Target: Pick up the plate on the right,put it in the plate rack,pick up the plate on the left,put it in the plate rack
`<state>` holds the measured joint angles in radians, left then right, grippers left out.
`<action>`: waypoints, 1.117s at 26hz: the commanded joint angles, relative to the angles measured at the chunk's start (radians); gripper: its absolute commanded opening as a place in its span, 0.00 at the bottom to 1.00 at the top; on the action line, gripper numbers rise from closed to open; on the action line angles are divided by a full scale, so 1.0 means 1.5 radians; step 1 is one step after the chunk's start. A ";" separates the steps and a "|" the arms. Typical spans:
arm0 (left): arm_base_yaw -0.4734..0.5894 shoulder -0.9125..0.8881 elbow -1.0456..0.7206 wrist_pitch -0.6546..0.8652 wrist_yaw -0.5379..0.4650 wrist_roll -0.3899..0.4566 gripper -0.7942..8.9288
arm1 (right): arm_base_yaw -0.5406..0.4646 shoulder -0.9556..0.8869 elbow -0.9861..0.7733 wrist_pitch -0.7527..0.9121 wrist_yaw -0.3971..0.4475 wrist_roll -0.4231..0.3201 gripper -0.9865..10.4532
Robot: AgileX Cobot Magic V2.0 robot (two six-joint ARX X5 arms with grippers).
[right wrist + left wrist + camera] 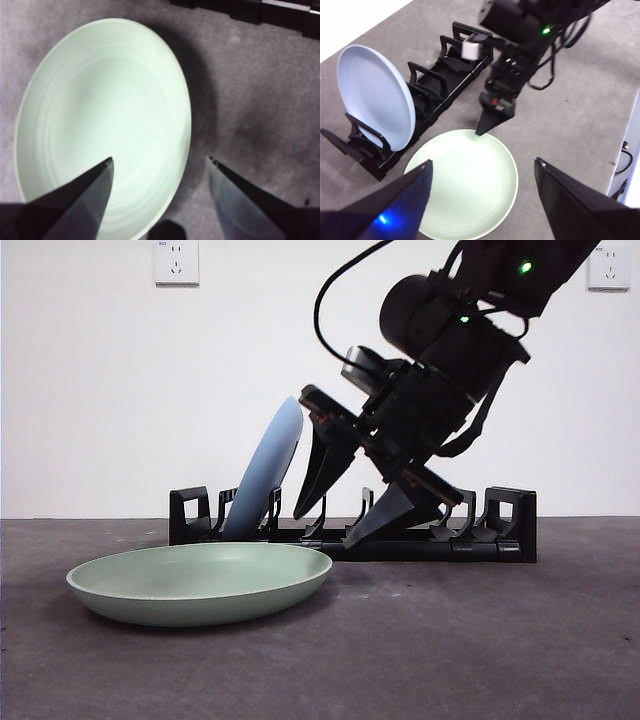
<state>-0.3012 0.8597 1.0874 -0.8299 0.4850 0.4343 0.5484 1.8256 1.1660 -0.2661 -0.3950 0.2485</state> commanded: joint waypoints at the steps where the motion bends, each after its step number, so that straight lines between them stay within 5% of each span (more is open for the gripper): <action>1: -0.007 -0.002 0.002 0.000 0.003 0.008 0.44 | 0.002 0.024 0.008 -0.002 0.002 0.004 0.36; 10: -0.014 -0.002 0.002 0.000 0.003 0.010 0.44 | 0.008 0.058 0.013 0.003 0.012 0.007 0.35; 18: -0.014 -0.002 0.002 0.000 0.003 0.010 0.44 | 0.028 0.090 0.013 0.005 0.022 0.009 0.27; 22: -0.021 -0.002 0.002 -0.002 0.003 0.010 0.44 | 0.028 0.091 0.013 0.007 0.027 0.009 0.07; 29: -0.043 -0.002 0.002 -0.011 0.003 0.018 0.44 | 0.027 0.084 0.015 0.007 0.042 0.026 0.08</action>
<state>-0.3592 0.8597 1.0874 -0.8459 0.4850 0.4454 0.5865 1.9411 1.1973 -0.2386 -0.3500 0.3042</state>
